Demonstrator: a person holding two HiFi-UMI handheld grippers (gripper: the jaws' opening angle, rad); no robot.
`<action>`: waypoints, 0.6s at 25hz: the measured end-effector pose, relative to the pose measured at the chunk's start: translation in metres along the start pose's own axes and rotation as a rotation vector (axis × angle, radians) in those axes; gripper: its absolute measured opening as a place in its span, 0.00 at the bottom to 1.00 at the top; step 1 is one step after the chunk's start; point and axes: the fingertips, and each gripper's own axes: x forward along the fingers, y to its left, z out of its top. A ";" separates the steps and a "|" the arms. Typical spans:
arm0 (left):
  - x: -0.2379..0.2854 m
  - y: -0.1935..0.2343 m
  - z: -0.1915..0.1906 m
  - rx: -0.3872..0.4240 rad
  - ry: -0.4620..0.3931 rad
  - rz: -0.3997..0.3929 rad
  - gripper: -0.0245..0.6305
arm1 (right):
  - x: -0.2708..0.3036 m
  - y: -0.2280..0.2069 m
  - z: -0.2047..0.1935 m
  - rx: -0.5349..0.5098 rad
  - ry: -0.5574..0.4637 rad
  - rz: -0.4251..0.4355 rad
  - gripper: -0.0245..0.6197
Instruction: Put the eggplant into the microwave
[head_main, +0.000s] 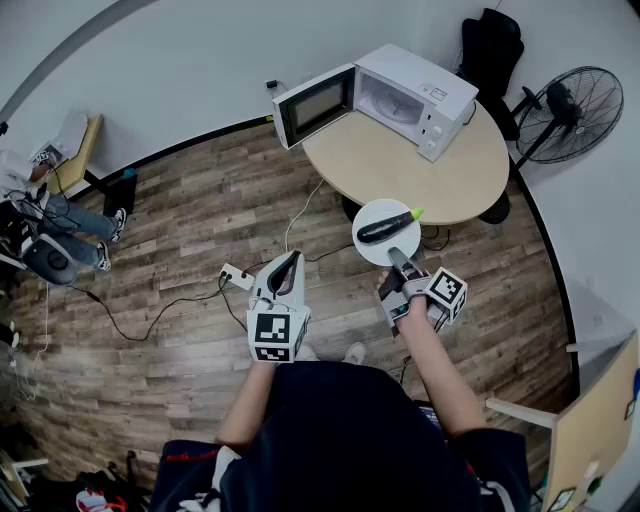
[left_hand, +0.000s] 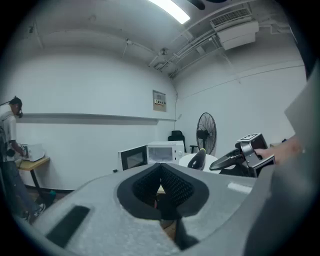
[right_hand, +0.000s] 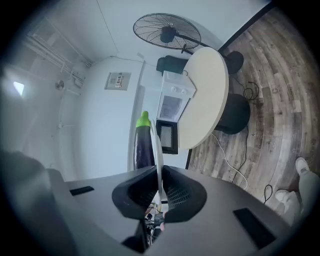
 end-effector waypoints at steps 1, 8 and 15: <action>0.000 0.000 0.000 0.000 0.000 0.000 0.06 | -0.001 -0.001 0.000 -0.007 -0.001 -0.012 0.08; 0.006 0.003 -0.002 -0.002 0.005 0.012 0.06 | 0.003 -0.007 0.006 0.003 -0.006 -0.021 0.08; 0.018 -0.006 -0.008 -0.011 0.017 0.041 0.06 | 0.008 -0.019 0.021 0.033 0.019 -0.018 0.08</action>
